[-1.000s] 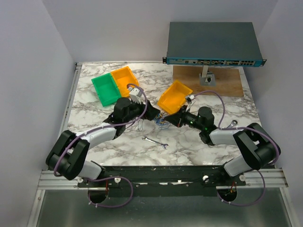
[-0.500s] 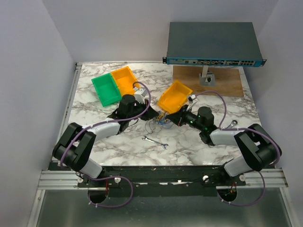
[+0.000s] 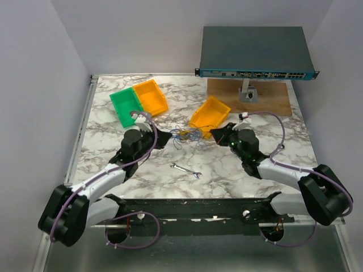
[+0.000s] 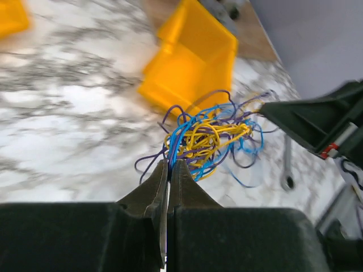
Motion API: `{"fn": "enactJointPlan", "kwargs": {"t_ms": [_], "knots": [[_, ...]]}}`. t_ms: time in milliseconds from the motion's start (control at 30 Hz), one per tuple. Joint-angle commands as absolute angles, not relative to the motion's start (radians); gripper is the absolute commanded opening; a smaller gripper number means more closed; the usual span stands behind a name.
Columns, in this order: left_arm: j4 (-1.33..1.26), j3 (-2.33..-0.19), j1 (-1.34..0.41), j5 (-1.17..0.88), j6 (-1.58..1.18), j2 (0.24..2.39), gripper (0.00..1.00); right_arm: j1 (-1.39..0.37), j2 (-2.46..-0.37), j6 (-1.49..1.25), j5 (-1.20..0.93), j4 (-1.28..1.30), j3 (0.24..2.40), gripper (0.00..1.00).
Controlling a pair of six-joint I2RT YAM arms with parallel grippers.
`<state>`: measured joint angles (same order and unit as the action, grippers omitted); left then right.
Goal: Untangle the cables
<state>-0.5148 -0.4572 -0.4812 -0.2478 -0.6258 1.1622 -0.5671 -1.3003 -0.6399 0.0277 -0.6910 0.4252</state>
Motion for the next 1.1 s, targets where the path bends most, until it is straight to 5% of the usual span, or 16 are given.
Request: {"fn": "enactJointPlan", "kwargs": {"t_ms": [0,100,200,267,333,500,1067], "knots": [[-0.512,-0.334,-0.411,0.104,-0.641,0.996,0.0,-0.507,-1.258,-0.653,0.444,-0.542,0.398,0.01],[-0.523,-0.313,-0.41,0.135,-0.646,0.959,0.0,-0.508,-1.262,-0.638,0.395,-0.583,0.388,0.09],[-0.518,-0.337,-0.411,0.07,-0.615,0.973,0.0,-0.507,-1.284,-0.545,0.172,-0.635,0.411,0.29],[-0.536,-0.346,-0.412,0.041,-0.608,0.995,0.0,-0.508,-1.299,-0.538,0.137,-0.688,0.397,0.45],[-0.544,-0.353,-0.411,0.007,-0.61,1.008,0.0,-0.508,-1.298,-0.559,0.158,-0.7,0.387,0.71],[-0.63,-0.336,-0.411,-0.102,-0.603,1.022,0.0,-0.507,-1.313,-0.593,0.272,-0.607,0.429,0.87],[-0.7,-0.403,-0.432,-0.315,-0.607,1.151,0.0,-0.508,-1.615,-0.727,0.423,-0.453,0.644,0.8]]}}
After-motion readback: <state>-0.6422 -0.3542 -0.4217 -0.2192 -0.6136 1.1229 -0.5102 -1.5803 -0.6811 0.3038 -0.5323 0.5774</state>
